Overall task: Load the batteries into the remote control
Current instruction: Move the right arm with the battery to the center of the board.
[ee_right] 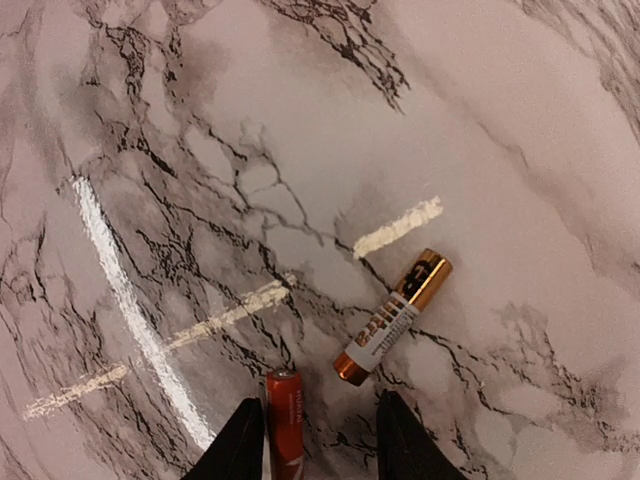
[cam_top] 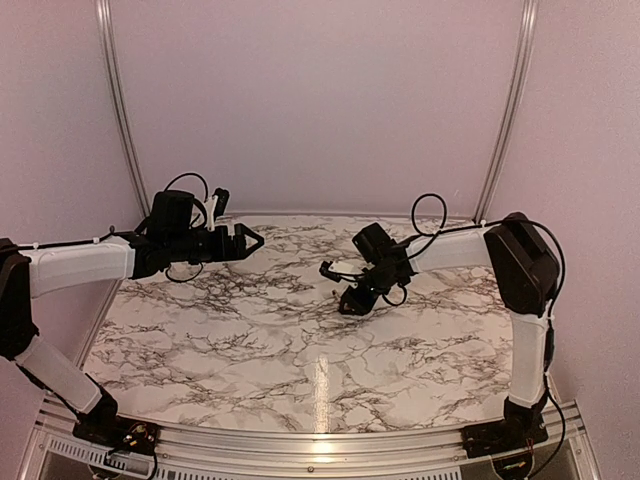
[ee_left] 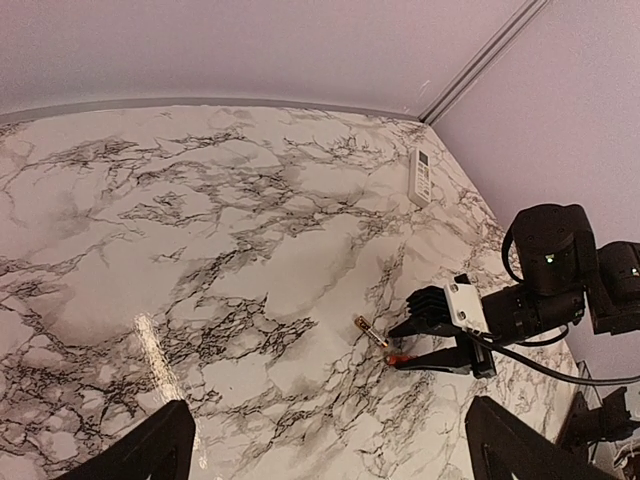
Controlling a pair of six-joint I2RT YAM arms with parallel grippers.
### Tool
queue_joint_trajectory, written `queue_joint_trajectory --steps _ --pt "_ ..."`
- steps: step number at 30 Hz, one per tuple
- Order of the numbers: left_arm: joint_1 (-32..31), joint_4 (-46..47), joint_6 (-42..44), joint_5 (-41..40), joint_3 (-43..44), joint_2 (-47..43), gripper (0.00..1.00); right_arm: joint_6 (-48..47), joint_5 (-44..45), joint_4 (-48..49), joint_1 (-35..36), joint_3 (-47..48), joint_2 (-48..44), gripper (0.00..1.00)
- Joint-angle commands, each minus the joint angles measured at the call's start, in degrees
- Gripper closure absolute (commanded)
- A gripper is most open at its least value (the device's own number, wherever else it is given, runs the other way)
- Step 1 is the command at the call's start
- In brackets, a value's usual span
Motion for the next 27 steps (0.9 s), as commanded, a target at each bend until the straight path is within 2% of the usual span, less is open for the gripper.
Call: queue_joint_trajectory --steps 1,8,12,21,27 --pt "-0.06 0.62 0.03 1.09 -1.31 -0.99 0.01 2.17 0.89 -6.63 0.76 -4.01 1.95 0.63" --pt "-0.06 -0.29 0.31 0.8 -1.5 -0.55 0.01 2.96 -0.04 -5.6 1.4 -6.63 2.0 0.67" --pt "-0.01 -0.52 0.45 -0.03 -1.52 -0.58 0.01 3.16 -1.3 -4.65 3.51 -8.88 1.48 0.73" --pt "-0.07 -1.2 -0.31 -0.97 -1.78 -0.03 0.01 4.81 -5.15 -3.88 10.18 -7.03 3.84 0.8" --pt "0.13 -1.6 -0.11 -1.71 -1.61 -0.14 0.01 5.23 -5.89 -4.16 11.72 -4.65 5.06 0.82"
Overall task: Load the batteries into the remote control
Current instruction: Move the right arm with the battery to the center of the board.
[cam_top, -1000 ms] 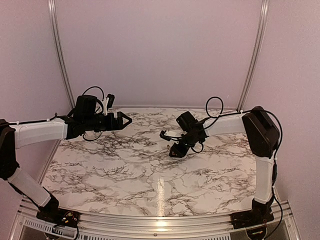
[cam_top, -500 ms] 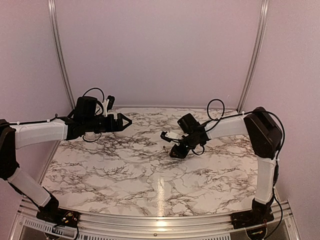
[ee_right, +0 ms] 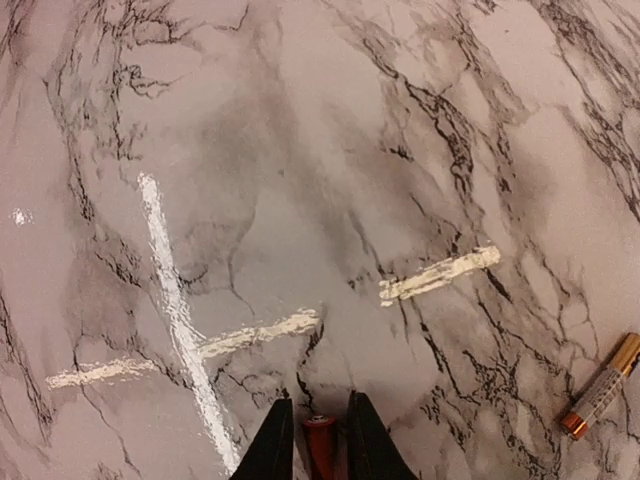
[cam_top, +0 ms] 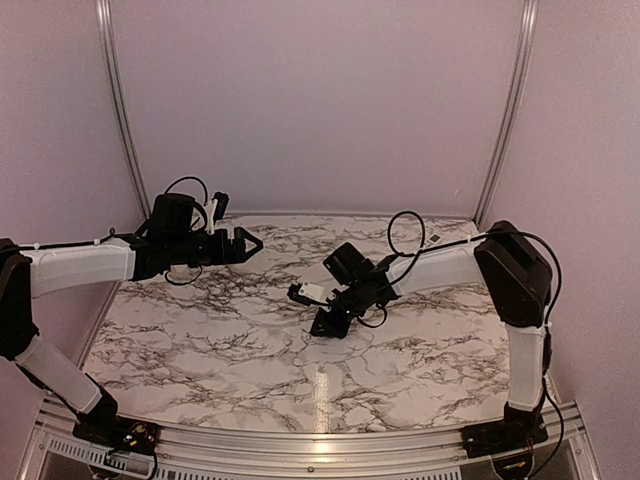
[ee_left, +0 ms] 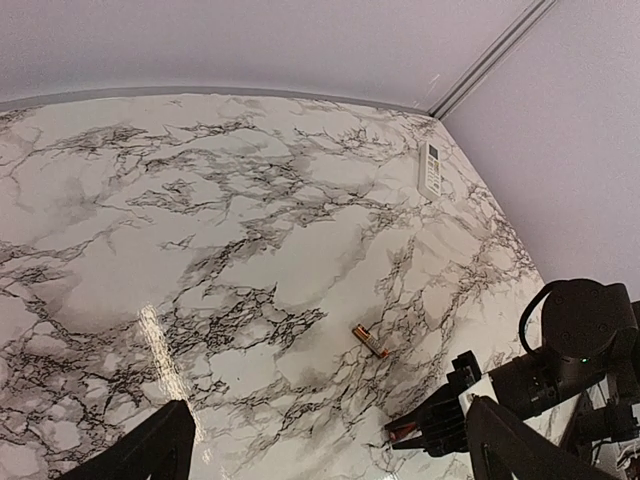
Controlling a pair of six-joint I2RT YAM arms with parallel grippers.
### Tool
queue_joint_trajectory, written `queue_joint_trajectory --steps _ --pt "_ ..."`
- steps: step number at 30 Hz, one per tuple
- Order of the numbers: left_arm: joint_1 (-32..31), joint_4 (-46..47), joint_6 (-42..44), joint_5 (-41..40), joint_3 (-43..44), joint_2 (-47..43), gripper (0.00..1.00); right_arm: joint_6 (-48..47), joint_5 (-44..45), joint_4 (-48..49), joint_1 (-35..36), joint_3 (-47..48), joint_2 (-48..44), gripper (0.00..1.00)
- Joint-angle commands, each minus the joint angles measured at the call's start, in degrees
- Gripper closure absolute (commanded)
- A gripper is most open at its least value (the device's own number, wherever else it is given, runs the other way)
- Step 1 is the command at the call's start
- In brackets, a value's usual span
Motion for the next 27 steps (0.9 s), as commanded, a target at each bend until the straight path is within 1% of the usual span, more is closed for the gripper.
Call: queue_joint_trajectory --steps 1,6,9,13,14,15,16,20,22,24,25,27 --pt "0.16 -1.27 0.04 -1.02 -0.59 0.05 0.01 1.72 -1.22 -9.67 1.56 -1.5 5.47 0.82" --pt "0.34 -1.33 0.04 -0.94 -0.48 0.56 0.01 1.62 -0.96 -10.11 1.51 -0.43 6.11 0.82" --pt "0.43 -1.36 0.12 -0.99 -0.7 0.29 0.01 1.74 -1.17 -10.37 1.62 -0.53 4.92 0.79" --pt "0.43 -1.8 0.68 -0.89 -1.18 -0.29 0.01 1.71 -1.98 -9.57 2.27 -4.73 -1.6 0.71" --pt "0.43 -1.83 0.82 -0.79 -1.32 -0.47 0.01 2.05 -1.75 -9.57 2.26 -5.68 -2.84 0.66" --pt "0.43 -1.65 0.83 -0.7 -1.51 -0.58 0.01 2.42 -1.4 -9.54 2.32 -6.34 -3.93 0.59" --pt "0.39 -1.32 0.75 -0.48 -1.69 -0.73 0.01 2.91 -1.0 -8.97 2.27 -7.09 -5.12 0.54" --pt "0.43 -0.32 0.86 0.23 -1.9 -1.35 0.01 6.63 1.18 -3.86 1.42 -10.04 -11.33 0.46" --pt "0.39 -0.55 1.43 -0.49 -1.97 -2.05 0.01 9.28 5.68 -1.2 0.11 -11.01 -14.56 0.42" --pt "0.43 -0.49 2.02 -1.7 -2.3 -2.93 0.01 11.62 8.02 2.7 -1.73 -12.36 -17.84 0.39" --pt "0.43 -0.76 2.33 -2.47 -2.27 -3.31 0.01 13.54 9.77 4.5 -2.85 -13.02 -19.25 0.36" --pt "0.43 -1.17 2.87 -3.52 -2.13 -3.86 0.01 16.01 10.08 6.96 -4.89 -14.28 -21.81 0.27"
